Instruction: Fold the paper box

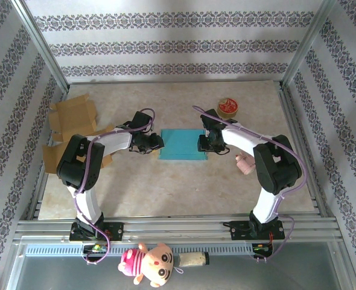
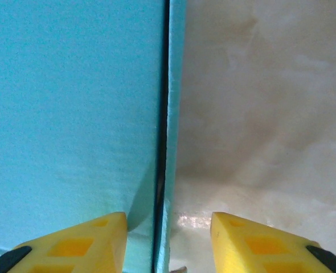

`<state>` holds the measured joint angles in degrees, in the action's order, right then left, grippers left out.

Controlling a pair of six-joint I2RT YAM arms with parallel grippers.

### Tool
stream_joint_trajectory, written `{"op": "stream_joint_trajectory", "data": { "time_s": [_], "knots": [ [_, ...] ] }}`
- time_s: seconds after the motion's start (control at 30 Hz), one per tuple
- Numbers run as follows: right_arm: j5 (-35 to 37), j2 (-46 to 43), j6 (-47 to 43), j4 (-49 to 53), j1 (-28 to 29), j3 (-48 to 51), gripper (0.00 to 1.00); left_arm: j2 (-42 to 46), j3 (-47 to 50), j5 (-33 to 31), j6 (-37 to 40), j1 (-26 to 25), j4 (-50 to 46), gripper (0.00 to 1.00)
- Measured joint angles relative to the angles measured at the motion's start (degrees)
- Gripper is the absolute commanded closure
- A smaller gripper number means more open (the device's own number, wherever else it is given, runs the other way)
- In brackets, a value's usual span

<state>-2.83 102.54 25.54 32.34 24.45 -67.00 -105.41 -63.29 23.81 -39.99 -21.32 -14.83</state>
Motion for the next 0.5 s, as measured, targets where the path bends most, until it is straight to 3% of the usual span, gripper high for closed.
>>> {"op": "stream_joint_trajectory", "data": {
  "time_s": [0.07,0.33,0.5],
  "knots": [
    [-0.24,-0.66,-0.04,0.59,-0.46,-0.61,0.54,0.57,0.17,-0.61,-0.13,0.00,-0.52,0.46],
    [-4.39,-0.72,2.14,-1.92,-5.25,-2.47,0.62,1.40,-0.46,-0.85,-0.57,0.00,-0.57,0.40],
    [-9.51,3.72,4.17,-4.83,-6.49,-2.21,0.81,-2.10,-0.66,3.26,-2.43,0.04,2.84,0.35]
  ]
}}
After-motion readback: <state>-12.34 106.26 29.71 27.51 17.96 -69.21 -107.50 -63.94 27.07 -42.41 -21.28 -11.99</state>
